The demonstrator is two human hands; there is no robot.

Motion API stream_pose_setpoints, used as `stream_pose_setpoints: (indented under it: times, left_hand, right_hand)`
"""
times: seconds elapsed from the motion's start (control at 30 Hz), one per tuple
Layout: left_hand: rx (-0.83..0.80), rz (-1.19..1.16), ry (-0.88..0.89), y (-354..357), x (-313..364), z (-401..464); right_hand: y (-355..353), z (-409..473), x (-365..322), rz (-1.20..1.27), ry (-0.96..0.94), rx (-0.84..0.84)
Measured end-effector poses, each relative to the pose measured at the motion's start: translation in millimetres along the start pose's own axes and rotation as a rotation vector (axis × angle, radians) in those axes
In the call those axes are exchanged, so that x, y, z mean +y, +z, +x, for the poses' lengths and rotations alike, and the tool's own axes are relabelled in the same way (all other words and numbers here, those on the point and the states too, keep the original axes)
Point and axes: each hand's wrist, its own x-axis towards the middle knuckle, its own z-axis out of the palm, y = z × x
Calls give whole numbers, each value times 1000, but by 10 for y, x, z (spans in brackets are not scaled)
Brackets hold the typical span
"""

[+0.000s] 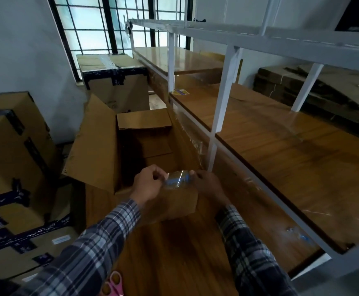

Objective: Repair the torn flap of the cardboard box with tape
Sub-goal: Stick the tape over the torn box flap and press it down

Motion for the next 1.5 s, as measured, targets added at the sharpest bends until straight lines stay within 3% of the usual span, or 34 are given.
stream_pose_setpoints:
  times: [0.1,0.2,0.47,0.6,1.03,1.33,1.5]
  left_hand:
    - [-1,11,2,-1,-5,-15]
    - [34,29,-9,-3,5,-10]
    - [130,141,-19,159,50,47]
    - [157,230,-37,218,123,60]
    - [211,388,-83,345,255,100]
    - [19,589,-117,336,473,222]
    - [-95,542,-140,266,498,298]
  right_hand:
    - [-40,16,26,96,64,-45]
    - [-60,1,-1,163,82,41]
    - [5,-9,71,-239,-45,299]
    - [31,29,106,-314,-114,398]
    - [-33,22,121,-227,-166,385]
    - [-44,155,151,5,-35,359]
    - [-85,254,196,176,216,234]
